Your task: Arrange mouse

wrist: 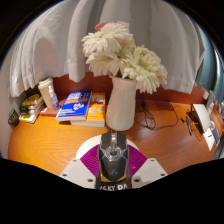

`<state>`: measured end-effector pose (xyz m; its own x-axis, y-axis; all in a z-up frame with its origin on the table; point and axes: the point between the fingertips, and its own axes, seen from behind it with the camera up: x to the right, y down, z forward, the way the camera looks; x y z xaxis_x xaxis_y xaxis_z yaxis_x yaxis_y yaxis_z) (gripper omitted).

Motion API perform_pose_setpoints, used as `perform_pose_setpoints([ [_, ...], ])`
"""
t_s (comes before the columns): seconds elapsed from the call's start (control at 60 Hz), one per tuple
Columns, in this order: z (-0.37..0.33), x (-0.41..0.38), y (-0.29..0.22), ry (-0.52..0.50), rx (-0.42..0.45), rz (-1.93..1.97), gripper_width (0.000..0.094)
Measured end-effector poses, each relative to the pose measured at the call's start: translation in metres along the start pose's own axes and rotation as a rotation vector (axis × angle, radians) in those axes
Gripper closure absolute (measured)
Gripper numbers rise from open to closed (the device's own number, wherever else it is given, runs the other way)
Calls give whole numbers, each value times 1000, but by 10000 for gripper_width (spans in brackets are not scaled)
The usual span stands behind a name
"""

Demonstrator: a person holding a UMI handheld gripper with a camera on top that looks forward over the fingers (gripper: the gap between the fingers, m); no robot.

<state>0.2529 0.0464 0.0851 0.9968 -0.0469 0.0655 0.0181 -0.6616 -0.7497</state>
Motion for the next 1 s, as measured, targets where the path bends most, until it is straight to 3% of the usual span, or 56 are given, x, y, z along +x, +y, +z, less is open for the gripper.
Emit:
perform_pose_setpoints([
  [0.267,67,-19,65,-89,-140,12,581],
  [0.383,69,-18,64,-97,-126,12,552],
  [0.55,71,-17,66,-96,-137,21,410],
  [0.683,65,-6,67,-41,-182,-1,96],
  [1.0,-50,-42,-16,23,-22,-5,70],
])
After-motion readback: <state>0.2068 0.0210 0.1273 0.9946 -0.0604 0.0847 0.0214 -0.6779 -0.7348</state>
